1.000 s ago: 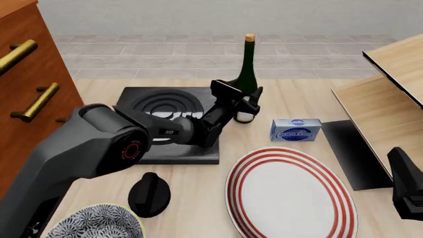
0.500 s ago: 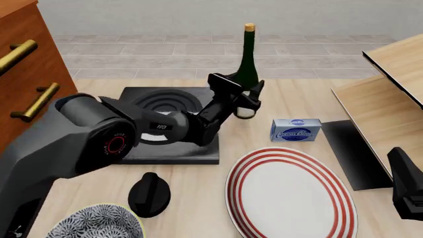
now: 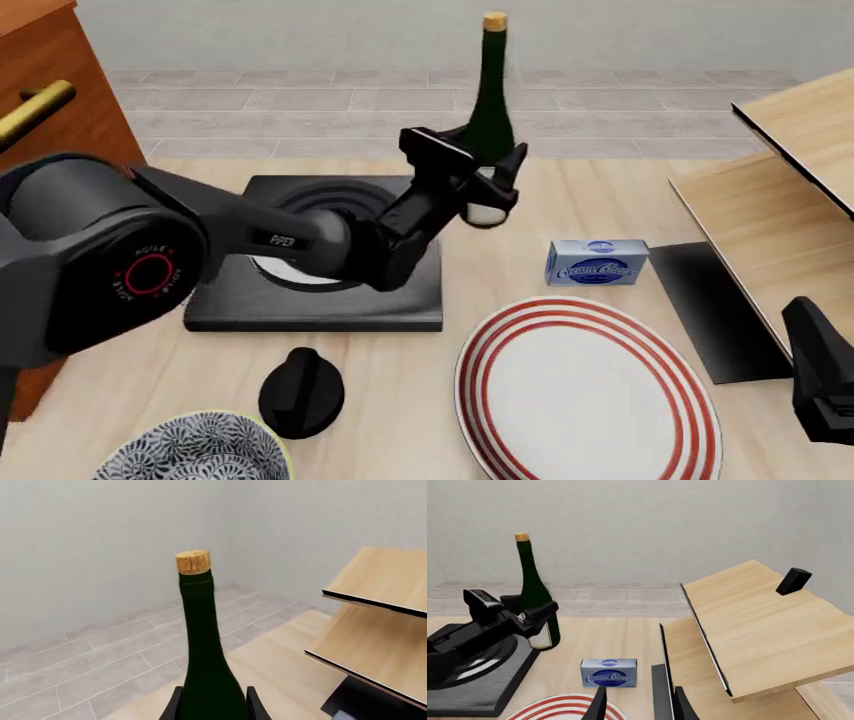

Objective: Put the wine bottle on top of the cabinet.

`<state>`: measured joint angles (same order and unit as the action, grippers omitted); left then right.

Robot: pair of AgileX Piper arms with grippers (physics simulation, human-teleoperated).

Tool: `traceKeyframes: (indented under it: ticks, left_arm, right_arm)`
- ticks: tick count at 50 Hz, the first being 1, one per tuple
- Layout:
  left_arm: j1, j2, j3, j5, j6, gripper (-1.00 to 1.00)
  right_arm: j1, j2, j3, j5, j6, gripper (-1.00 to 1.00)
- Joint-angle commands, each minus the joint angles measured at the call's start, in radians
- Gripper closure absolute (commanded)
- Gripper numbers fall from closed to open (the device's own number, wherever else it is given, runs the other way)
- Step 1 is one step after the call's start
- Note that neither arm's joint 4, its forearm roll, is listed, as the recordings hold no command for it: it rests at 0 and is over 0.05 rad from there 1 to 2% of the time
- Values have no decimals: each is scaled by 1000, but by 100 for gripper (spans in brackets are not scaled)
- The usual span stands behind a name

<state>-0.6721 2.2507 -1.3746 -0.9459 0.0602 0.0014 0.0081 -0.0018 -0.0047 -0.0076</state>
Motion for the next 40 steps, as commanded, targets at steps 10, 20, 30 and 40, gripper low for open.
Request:
traceKeyframes:
  ticks: [10, 20, 30, 40]
  left_arm:
    - [8, -191, 176, -40, 52, 100]
    - [10, -294, 266, -42, 68, 100]
    - [15, -395, 317, -5, 50, 100]
    - [0, -489, 339, 78, 42, 100]
  right_arm:
    - [0, 0, 0, 0, 0, -100]
    - [0, 0, 0, 0, 0, -100]
    - [0, 0, 0, 0, 0, -100]
    - [0, 0, 0, 0, 0, -100]
